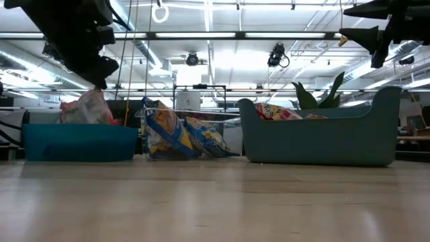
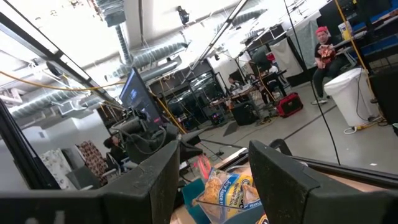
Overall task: Sort Maruchan noodles
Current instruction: Put the orange noodle pack into the blue bin
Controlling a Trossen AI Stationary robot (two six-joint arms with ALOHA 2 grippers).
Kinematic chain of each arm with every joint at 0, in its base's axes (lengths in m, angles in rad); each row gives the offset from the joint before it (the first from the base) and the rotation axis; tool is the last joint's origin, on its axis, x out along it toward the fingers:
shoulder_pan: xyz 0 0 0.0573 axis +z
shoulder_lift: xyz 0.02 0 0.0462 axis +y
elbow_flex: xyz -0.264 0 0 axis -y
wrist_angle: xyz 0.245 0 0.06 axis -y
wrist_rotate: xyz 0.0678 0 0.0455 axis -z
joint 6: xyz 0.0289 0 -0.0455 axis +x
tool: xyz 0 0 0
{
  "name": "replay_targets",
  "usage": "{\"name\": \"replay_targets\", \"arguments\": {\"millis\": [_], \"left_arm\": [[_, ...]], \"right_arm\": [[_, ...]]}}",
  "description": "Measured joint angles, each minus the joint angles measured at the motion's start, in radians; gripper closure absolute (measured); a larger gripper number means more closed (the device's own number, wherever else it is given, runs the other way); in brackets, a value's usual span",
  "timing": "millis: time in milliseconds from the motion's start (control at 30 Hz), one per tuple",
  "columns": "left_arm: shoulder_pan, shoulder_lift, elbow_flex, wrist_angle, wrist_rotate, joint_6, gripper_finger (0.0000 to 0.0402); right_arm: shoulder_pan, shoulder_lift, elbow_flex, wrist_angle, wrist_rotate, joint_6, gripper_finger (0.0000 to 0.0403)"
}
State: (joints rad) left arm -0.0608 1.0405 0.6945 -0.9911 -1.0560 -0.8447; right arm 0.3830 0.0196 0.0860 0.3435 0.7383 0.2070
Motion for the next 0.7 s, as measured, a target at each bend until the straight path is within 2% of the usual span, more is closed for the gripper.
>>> {"name": "replay_targets", "arguments": {"millis": [133, 433, 567, 700], "left_arm": [[0.0, 0.0, 0.0, 0.02, 0.062, 0.041, 0.0395], [0.0, 0.0, 0.0, 0.064, 0.446, 0.069, 0.0387], [0.0, 0.0, 0.0, 0.08, 0.574, 0.045, 0.0373], [0.0, 0.0, 0.0, 0.088, 0.676, 0.035, 0.034]], "right_arm": [[0.0, 0.0, 0.0, 0.0, 0.0, 0.0, 0.0204], [0.0, 0.0, 0.0, 0.0, 0.0, 0.0, 0.0204], [0.0, 0.0, 0.0, 0.0, 0.0, 0.0, 0.0204], [0.0, 0.0, 0.0, 0.0, 0.0, 0.0, 0.0204]]}}
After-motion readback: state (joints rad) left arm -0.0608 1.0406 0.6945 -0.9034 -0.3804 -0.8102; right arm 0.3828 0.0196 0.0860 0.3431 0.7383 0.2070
